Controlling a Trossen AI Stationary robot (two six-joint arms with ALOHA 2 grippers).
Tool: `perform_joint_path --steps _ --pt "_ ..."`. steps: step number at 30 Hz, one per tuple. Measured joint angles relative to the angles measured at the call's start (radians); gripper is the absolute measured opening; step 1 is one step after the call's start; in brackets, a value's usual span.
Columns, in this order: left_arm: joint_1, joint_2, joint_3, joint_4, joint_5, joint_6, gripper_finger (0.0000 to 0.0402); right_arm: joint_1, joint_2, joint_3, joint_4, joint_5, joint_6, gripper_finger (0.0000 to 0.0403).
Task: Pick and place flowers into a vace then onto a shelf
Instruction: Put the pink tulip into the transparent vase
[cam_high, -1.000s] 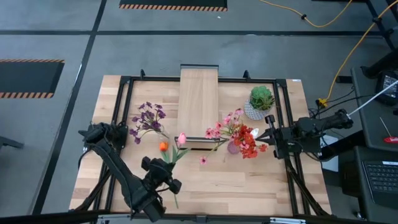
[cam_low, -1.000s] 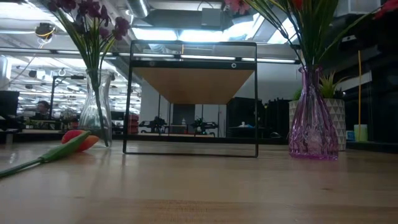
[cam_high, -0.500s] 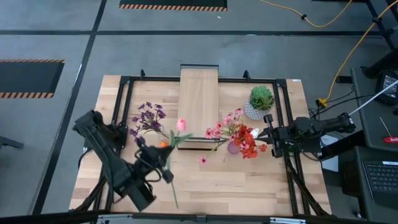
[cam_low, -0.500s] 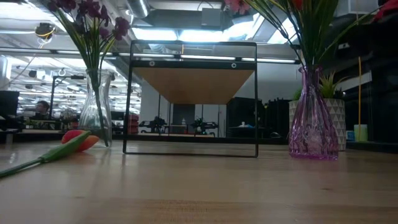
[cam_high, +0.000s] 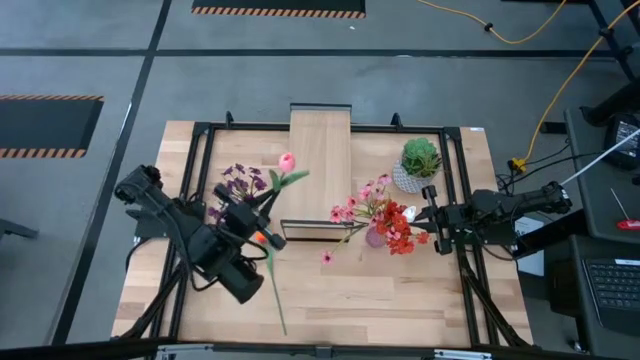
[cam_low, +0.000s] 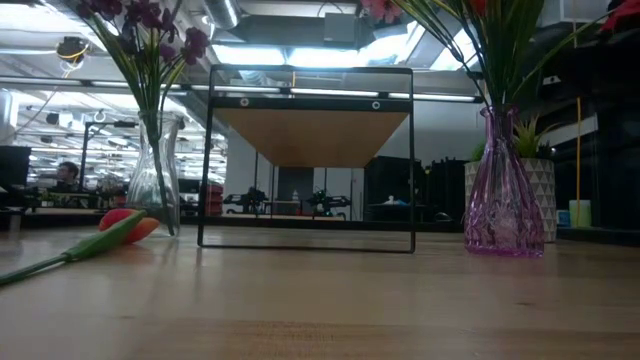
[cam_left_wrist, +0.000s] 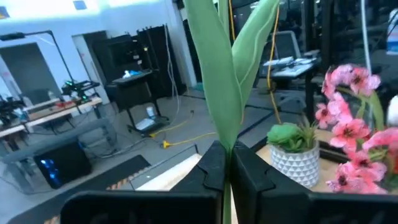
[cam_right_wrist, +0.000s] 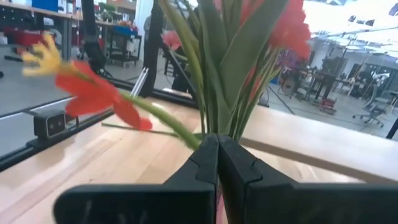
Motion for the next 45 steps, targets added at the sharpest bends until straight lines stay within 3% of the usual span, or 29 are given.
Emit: perform_joint_path --steps 5,16,22,30,45 --pt "0.031 0.018 -0.053 0.001 -0.005 -0.044 0.0004 0.000 0.000 0.000 -0.034 0.001 0.043 0.0010" --pt "0.060 -0.065 -0.406 0.000 -0.003 -0.435 0.0004 0.000 0.001 0.000 -0.038 0.001 0.054 0.0010" --pt "0.060 -0.125 -0.528 0.000 -0.003 -0.539 0.0004 0.000 0.001 0.001 -0.036 0.001 0.053 0.0010" --pt "0.056 -0.195 -0.543 -0.001 -0.004 -0.489 0.0004 0.000 0.001 0.001 -0.036 0.002 0.053 0.0010" --pt "0.046 -0.218 -0.543 0.000 -0.004 -0.486 0.0004 0.000 0.001 0.001 -0.036 0.002 0.052 0.0010"
